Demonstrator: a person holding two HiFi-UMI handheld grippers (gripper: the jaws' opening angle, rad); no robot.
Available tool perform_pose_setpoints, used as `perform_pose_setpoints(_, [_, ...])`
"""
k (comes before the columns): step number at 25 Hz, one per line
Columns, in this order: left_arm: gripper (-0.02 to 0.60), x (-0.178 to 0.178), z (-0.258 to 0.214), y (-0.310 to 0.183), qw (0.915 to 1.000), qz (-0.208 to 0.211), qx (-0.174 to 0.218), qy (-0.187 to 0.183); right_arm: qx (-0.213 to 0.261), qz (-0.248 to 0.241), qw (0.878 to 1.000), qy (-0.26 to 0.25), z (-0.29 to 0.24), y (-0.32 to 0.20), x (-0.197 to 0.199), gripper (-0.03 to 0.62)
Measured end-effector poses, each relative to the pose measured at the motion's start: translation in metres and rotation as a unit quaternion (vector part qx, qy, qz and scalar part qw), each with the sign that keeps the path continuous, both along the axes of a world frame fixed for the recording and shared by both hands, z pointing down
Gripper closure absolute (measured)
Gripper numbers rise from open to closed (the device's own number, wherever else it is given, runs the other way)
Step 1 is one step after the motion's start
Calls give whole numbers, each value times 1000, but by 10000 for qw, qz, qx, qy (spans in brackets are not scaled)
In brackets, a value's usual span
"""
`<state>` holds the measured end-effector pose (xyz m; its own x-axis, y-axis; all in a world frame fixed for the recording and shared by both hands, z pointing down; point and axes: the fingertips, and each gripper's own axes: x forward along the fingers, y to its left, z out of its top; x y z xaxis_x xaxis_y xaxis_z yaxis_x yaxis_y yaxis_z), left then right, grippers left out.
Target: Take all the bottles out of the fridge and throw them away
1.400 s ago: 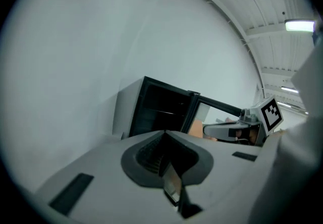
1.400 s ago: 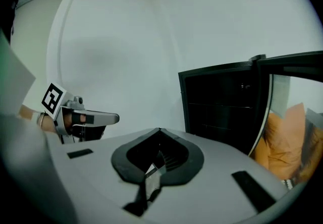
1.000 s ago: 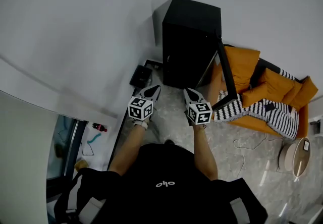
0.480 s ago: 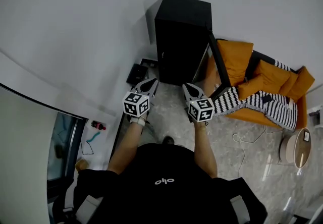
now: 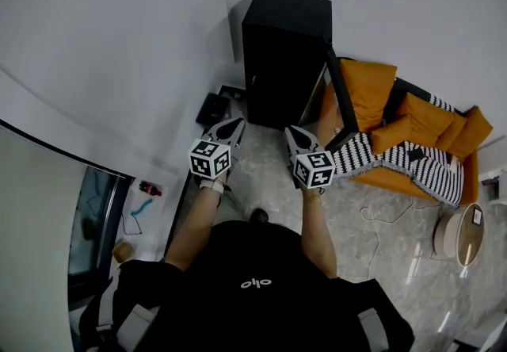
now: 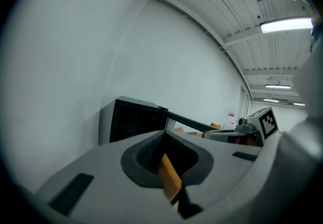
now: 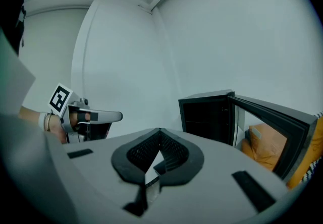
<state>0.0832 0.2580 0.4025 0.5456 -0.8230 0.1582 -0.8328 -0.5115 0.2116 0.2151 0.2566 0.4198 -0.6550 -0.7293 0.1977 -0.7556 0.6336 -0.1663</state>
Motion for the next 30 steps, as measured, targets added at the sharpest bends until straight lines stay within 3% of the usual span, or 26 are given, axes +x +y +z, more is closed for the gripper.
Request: perform_pose_setpoints(30, [574, 18, 2, 1, 9997, 236, 3, -36, 55, 97, 9999, 61, 1, 1, 7, 585])
